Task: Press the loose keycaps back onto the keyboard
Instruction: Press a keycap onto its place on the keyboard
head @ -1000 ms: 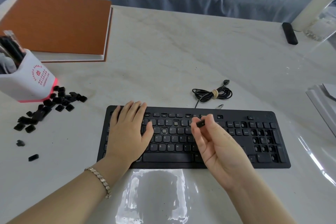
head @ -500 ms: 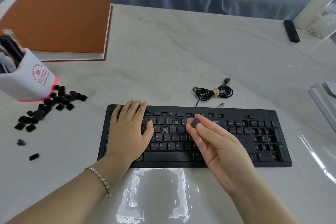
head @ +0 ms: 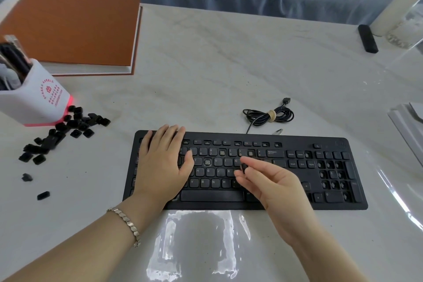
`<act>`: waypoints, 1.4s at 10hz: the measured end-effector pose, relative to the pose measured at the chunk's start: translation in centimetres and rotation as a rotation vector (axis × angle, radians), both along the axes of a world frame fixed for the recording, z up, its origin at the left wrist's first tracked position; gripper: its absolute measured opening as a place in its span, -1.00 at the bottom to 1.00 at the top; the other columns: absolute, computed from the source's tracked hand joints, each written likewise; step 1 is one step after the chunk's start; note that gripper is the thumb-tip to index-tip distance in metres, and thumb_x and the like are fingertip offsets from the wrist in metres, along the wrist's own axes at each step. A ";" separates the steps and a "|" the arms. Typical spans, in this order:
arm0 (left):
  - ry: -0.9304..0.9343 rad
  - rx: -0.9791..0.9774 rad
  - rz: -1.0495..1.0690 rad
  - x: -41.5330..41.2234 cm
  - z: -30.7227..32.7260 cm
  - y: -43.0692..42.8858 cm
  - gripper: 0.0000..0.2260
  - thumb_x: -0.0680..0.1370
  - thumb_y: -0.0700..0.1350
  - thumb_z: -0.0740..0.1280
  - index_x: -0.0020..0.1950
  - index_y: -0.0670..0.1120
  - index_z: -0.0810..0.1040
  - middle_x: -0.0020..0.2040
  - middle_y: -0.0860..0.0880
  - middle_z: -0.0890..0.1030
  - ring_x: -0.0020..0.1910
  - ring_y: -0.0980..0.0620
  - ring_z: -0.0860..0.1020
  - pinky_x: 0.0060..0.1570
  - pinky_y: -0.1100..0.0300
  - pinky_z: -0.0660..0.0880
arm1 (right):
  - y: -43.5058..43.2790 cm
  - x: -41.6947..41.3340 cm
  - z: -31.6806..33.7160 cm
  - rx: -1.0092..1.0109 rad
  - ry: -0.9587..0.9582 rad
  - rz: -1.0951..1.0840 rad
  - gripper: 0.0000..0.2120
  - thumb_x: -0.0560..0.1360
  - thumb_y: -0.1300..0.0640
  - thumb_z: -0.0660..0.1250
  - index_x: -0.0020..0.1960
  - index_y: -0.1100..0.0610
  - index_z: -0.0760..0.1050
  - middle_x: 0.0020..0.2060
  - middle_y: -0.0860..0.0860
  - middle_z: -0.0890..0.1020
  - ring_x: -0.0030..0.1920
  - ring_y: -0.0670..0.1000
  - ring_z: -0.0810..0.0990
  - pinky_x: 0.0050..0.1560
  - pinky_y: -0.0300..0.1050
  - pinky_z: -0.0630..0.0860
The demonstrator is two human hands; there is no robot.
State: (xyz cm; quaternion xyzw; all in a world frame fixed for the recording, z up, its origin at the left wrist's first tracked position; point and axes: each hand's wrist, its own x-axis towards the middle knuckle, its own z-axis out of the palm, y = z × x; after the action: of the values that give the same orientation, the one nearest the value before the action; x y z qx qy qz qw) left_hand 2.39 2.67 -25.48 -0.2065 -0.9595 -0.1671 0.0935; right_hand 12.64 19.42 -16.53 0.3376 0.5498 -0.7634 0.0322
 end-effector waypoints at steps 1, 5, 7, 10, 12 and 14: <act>-0.016 -0.013 -0.003 0.0 0.0 0.0 -0.53 0.50 0.03 0.09 0.26 -0.20 0.52 0.22 -0.12 0.56 0.29 -0.10 0.41 0.34 -0.03 0.14 | 0.6 0.0 -0.6 0.074 0.002 0.036 -0.82 0.43 0.36 0.36 -0.08 0.12 0.60 -0.28 0.06 0.70 -0.20 -0.07 0.68 -0.05 -0.33 0.56; 0.003 0.007 -0.013 0.0 0.0 -0.1 -0.55 0.51 0.02 0.11 0.26 -0.20 0.52 0.21 -0.11 0.56 0.28 -0.07 0.37 0.32 -0.04 0.17 | 4.2 -3.1 -2.9 0.731 0.128 0.146 -0.86 0.47 0.29 0.35 -0.02 0.11 0.61 -0.33 -0.12 0.68 -0.27 -0.19 0.65 -0.12 -0.44 0.50; -0.014 -0.004 -0.010 0.1 0.3 -0.1 -0.55 0.51 0.02 0.11 0.26 -0.20 0.52 0.21 -0.12 0.57 0.26 -0.16 0.47 0.33 -0.04 0.17 | 4.7 -6.2 -4.4 1.099 0.174 0.356 -0.88 0.45 0.20 0.40 -0.04 0.12 0.65 -0.06 -0.10 0.54 -0.12 -0.20 0.46 -0.09 -0.53 0.27; -0.035 -0.002 -0.006 0.0 0.3 -0.1 -0.55 0.50 0.02 0.11 0.27 -0.18 0.52 0.23 -0.10 0.56 0.29 -0.11 0.43 0.35 -0.02 0.15 | 4.3 -6.9 -5.0 1.071 0.137 0.420 -0.89 0.44 0.21 0.40 -0.05 0.13 0.66 -0.12 -0.19 0.42 -0.01 -0.15 0.40 -0.08 -0.66 0.19; -0.044 -0.013 -0.008 0.1 0.5 -0.1 -0.54 0.50 0.03 0.11 0.27 -0.18 0.52 0.23 -0.11 0.56 0.28 -0.15 0.48 0.34 -0.03 0.15 | 4.6 -7.2 -5.0 1.112 0.127 0.487 -0.90 0.45 0.16 0.40 -0.05 0.07 0.66 -0.09 -0.18 0.44 0.04 -0.13 0.42 0.03 -0.34 0.25; -0.035 0.001 -0.008 0.1 0.5 -0.1 -0.54 0.51 0.02 0.11 0.27 -0.18 0.52 0.23 -0.10 0.56 0.28 -0.14 0.46 0.35 -0.02 0.14 | 3.6 -6.5 -4.6 1.364 0.072 0.500 -0.85 0.50 0.09 0.33 0.02 0.02 0.65 0.00 -0.11 0.51 0.10 -0.06 0.43 -0.04 -0.12 0.41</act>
State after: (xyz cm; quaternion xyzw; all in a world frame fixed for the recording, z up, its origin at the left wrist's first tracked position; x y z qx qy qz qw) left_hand 2.53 2.53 -25.02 -0.2074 -0.9601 -0.1714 0.0759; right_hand 6.11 23.01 -21.12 0.1216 0.9648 -0.2313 -0.0302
